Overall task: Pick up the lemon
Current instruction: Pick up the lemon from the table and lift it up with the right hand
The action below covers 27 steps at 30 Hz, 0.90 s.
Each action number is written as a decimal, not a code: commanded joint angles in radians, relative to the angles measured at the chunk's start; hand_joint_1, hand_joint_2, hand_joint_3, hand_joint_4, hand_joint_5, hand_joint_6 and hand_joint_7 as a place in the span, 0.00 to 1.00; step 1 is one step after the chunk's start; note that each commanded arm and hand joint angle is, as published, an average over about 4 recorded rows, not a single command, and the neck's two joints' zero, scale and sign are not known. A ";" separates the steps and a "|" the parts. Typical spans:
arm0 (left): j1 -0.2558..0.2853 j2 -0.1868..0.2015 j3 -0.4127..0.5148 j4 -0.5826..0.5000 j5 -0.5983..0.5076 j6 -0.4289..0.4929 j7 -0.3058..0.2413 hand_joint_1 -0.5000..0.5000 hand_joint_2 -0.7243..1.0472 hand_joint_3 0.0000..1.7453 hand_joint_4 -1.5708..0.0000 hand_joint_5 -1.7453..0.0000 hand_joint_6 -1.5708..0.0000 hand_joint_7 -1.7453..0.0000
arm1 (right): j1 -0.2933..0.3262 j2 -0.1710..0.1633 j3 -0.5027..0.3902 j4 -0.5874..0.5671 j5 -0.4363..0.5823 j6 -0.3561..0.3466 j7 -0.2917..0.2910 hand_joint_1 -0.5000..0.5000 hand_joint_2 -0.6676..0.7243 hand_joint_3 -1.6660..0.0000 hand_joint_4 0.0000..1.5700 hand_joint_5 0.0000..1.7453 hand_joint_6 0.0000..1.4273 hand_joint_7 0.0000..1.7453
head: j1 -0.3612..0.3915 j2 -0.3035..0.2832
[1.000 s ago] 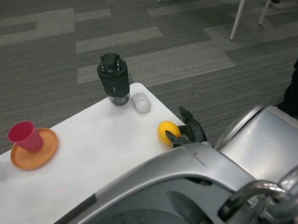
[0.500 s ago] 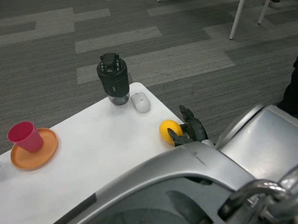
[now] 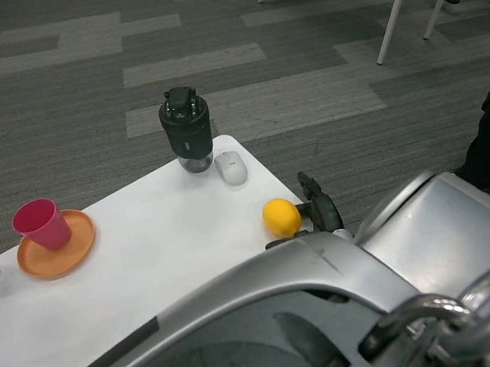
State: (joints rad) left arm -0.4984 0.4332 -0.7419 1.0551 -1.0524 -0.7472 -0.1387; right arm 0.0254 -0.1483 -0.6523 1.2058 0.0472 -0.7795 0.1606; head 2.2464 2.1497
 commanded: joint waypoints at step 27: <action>-0.002 0.006 0.010 -0.001 -0.003 -0.001 -0.002 1.00 0.95 0.05 1.00 1.00 1.00 1.00 | -0.007 -0.007 -0.058 -0.140 -0.277 -0.010 -0.016 0.22 0.18 0.51 0.00 0.83 0.00 0.03 | 0.007 -0.004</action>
State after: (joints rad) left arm -0.4983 0.4335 -0.7409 1.0550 -1.0524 -0.7473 -0.1387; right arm 0.0232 -0.1509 -0.6964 1.0778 -0.2077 -0.7825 0.1496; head 2.2532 2.1464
